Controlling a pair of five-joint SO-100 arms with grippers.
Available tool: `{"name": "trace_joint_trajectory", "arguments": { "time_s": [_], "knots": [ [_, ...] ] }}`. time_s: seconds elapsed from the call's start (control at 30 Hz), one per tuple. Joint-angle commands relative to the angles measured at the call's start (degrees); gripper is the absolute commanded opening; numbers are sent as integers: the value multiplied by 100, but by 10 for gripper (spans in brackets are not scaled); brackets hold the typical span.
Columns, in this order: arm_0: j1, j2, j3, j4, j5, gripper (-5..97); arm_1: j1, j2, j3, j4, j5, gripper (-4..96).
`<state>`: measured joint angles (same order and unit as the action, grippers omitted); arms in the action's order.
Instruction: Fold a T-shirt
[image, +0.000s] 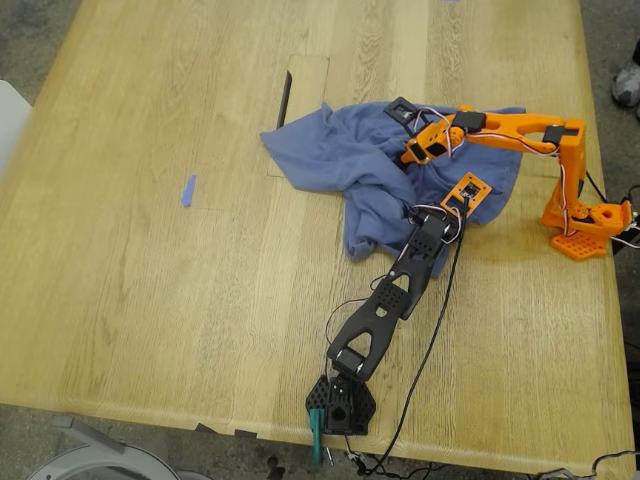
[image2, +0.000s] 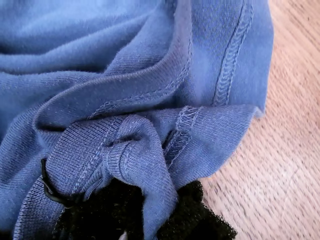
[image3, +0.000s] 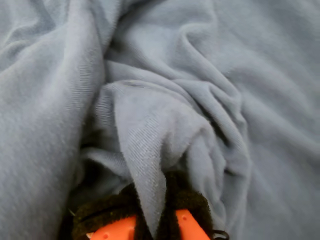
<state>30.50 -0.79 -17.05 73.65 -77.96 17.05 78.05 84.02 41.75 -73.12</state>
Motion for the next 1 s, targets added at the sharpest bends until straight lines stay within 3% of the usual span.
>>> {"name": "trace_joint_trajectory", "arguments": {
  "time_s": [0.0, 0.43, 0.97],
  "knots": [
    [-35, 290, -185, -132, -123, -1, 114, 624, 141, -62, -18, -1],
    [-633, 2496, -185, 905, -202, -1, 299, 2602, 1582, -70, -105, -1],
    [-896, 4887, -185, 1898, -167, -1, 158, 3560, 958, -343, -229, -1]
  ]
}}
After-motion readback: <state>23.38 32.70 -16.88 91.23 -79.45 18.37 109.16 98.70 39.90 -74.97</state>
